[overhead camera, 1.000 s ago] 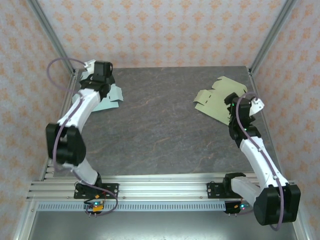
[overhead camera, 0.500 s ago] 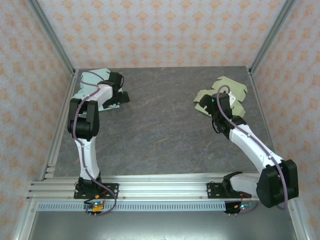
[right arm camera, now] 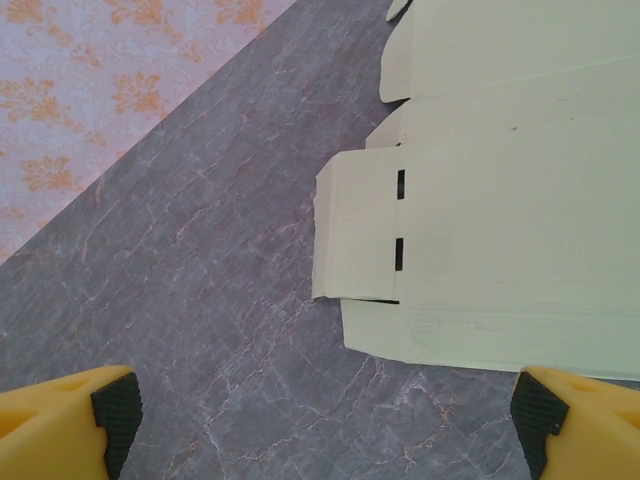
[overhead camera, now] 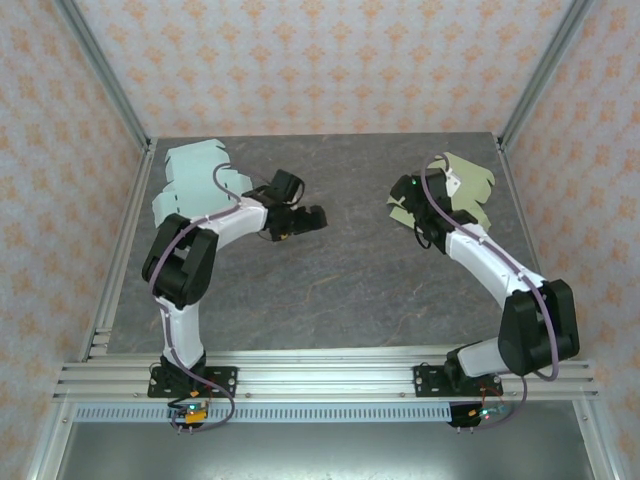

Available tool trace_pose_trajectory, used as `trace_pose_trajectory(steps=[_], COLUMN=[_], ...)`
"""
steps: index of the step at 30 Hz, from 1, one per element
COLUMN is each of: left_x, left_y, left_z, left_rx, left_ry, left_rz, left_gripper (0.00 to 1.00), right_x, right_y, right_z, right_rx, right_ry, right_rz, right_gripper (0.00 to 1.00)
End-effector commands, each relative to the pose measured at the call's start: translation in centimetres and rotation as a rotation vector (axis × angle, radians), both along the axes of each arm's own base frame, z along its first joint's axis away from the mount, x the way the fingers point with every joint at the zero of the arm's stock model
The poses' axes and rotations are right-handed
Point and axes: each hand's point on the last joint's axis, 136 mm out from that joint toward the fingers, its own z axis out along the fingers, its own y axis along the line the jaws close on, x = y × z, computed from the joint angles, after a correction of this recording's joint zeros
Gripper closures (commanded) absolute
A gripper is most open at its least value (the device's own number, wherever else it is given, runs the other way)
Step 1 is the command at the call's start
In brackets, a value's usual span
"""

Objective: Fold the paper box

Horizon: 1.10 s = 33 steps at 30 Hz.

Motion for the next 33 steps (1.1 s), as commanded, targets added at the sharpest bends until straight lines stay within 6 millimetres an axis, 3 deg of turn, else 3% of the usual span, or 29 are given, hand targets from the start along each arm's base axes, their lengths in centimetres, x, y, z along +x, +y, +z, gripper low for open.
trace_pose_trajectory(steps=[1, 4, 6, 8, 11, 14, 17, 22, 24, 29, 31, 33], left_x=[2.7, 4.6, 5.6, 6.4, 7.6, 8.3, 8.8, 7.0, 5.7, 0.3, -0.9, -1.3], left_y=[5.6, 13.6, 18.6, 22.0, 25.2, 25.6, 21.7, 15.2, 11.2, -2.4, -6.4, -9.3], left_z=[7.8, 8.4, 6.9, 4.9, 2.5, -0.2, -2.5, -2.5, -2.8, -3.4, -2.0, 0.3], left_rx=[0.089, 0.244, 0.281, 0.301, 0.288, 0.235, 0.076, -0.002, -0.084, -0.226, -0.248, -0.270], left_ry=[-0.127, -0.109, -0.039, 0.006, 0.025, 0.057, 0.057, 0.020, 0.035, 0.102, 0.096, 0.079], left_rz=[0.101, 0.175, 0.236, 0.280, 0.344, 0.350, 0.263, 0.177, 0.156, 0.002, -0.068, -0.127], left_gripper=[0.00, 0.00, 0.00, 0.00, 0.00, 0.00, 0.00, 0.00, 0.00, 0.00, 0.00, 0.00], right_x=[1.3, 1.4, 1.2, 0.8, 0.4, 0.1, -0.2, -0.5, -0.4, 0.0, -0.1, -0.6], right_y=[1.2, 2.3, 2.8, 3.1, 3.2, 3.1, 3.1, 2.8, 2.8, 2.7, 2.9, 2.6], right_z=[1.4, 1.4, 1.7, 1.8, 1.7, 1.6, 1.1, 0.6, 0.5, -0.4, -0.9, -1.9], right_rx=[0.031, 0.085, 0.096, 0.078, 0.055, 0.044, 0.057, 0.075, 0.073, 0.078, 0.095, 0.115], right_ry=[-0.040, -0.040, -0.050, -0.054, -0.051, -0.037, -0.039, -0.038, -0.040, 0.004, 0.032, 0.078], right_rz=[0.042, 0.073, 0.094, 0.115, 0.136, 0.144, 0.134, 0.116, 0.112, 0.085, 0.078, 0.046], right_gripper=[0.04, 0.04, 0.04, 0.04, 0.04, 0.04, 0.04, 0.03, 0.03, 0.03, 0.03, 0.03])
